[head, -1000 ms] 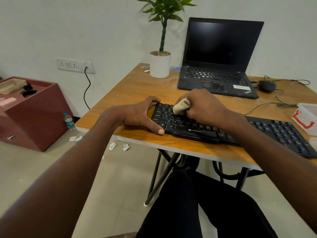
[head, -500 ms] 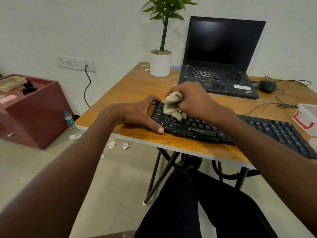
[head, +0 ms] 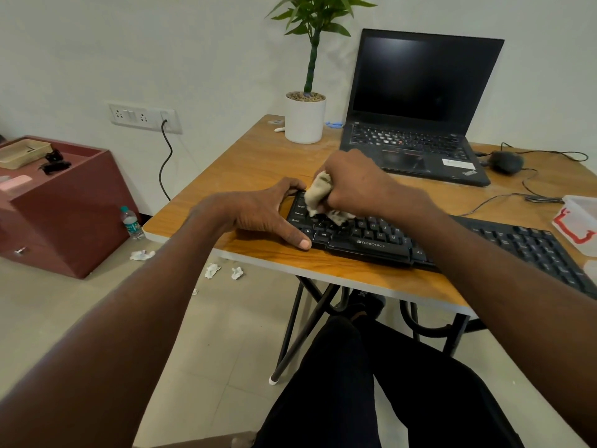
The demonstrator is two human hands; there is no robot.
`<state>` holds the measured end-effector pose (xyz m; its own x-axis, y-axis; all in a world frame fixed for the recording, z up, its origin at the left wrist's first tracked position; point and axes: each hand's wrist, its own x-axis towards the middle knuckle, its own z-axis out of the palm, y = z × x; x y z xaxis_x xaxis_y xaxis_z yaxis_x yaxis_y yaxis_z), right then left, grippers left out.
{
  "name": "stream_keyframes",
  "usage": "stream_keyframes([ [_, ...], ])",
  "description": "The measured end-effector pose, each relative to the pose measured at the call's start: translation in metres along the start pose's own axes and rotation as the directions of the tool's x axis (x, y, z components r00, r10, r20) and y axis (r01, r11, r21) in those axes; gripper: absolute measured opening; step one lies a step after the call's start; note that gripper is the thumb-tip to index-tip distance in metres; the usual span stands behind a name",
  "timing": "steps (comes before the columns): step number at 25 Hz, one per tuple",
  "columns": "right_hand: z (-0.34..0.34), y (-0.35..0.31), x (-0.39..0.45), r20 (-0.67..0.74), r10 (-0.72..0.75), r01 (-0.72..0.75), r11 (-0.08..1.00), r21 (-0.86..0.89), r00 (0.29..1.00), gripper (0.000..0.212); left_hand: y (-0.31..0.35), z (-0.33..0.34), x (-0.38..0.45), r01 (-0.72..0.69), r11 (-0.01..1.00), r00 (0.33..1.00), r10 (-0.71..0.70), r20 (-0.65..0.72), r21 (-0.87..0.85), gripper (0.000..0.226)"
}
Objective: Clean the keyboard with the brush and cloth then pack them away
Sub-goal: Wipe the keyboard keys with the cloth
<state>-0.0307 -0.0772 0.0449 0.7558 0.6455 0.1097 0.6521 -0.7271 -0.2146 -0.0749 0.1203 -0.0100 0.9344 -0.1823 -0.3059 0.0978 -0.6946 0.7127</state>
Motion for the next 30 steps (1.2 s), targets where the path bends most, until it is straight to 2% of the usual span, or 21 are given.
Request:
stream_keyframes([
  [2, 0.009, -0.004, -0.004, -0.024, 0.000, 0.001, 1.000, 0.027, 1.000, 0.019, 0.000, 0.001, 0.000, -0.001, 1.000, 1.000, 0.001, -0.003, 0.007, 0.111],
  [4, 0.006, 0.000, -0.004, -0.007, 0.029, -0.029, 0.998, -0.053, 1.000, 0.014, -0.001, 0.001, -0.001, -0.006, 1.000, 1.000, 0.006, -0.009, 0.000, 0.120],
  [6, -0.003, 0.000, -0.004, 0.001, 0.079, -0.078, 0.990, -0.121, 0.997, 0.023, -0.001, 0.000, -0.002, -0.012, 1.000, 1.000, 0.012, -0.004, -0.009, 0.128],
  [9, 0.002, -0.001, -0.003, -0.019, 0.048, -0.050, 0.994, -0.099, 0.999, 0.017, -0.001, 0.000, -0.002, -0.019, 1.000, 1.000, 0.019, -0.007, -0.001, 0.124],
  [11, 0.006, 0.006, -0.007, -0.030, 0.053, -0.055, 0.997, -0.059, 0.998, 0.023, -0.001, -0.001, -0.002, -0.021, 1.000, 1.000, 0.021, -0.010, 0.009, 0.124],
  [14, -0.003, 0.016, -0.010, -0.006, 0.100, -0.100, 0.986, -0.132, 0.995, 0.018, -0.002, -0.001, -0.001, -0.023, 1.000, 1.000, 0.023, -0.015, 0.010, 0.124],
  [16, 0.000, 0.011, -0.012, -0.054, 0.042, -0.048, 0.991, -0.123, 0.998, 0.013, -0.001, -0.001, 0.000, -0.024, 1.000, 1.000, 0.024, -0.007, 0.009, 0.124],
  [17, 0.004, 0.007, -0.015, -0.058, 0.008, -0.014, 0.994, -0.105, 0.998, 0.018, -0.002, -0.001, 0.000, -0.026, 1.000, 1.000, 0.026, -0.005, 0.013, 0.123],
  [19, 0.006, 0.008, -0.021, -0.016, -0.030, 0.028, 0.997, -0.072, 0.999, 0.023, -0.002, -0.001, 0.000, -0.023, 0.999, 1.000, 0.023, -0.004, 0.022, 0.123],
  [22, -0.010, 0.019, -0.020, 0.045, 0.049, -0.042, 0.987, -0.155, 0.998, 0.017, -0.002, -0.001, 0.001, -0.022, 1.000, 1.000, 0.022, -0.010, 0.016, 0.124],
  [26, 0.006, 0.007, -0.022, -0.070, -0.054, 0.055, 0.998, 0.017, 0.996, 0.027, -0.002, -0.001, 0.001, -0.016, 1.000, 1.000, 0.016, 0.000, 0.020, 0.124],
  [28, 0.011, 0.007, -0.028, -0.025, -0.113, 0.114, 0.993, 0.042, 0.993, 0.033, -0.001, -0.001, 0.000, -0.009, 1.000, 1.000, 0.009, 0.002, 0.016, 0.124],
  [30, -0.002, 0.017, -0.026, 0.055, -0.047, 0.047, 0.999, 0.002, 0.997, 0.031, -0.001, 0.000, 0.001, -0.013, 1.000, 1.000, 0.013, 0.001, 0.003, 0.123],
])
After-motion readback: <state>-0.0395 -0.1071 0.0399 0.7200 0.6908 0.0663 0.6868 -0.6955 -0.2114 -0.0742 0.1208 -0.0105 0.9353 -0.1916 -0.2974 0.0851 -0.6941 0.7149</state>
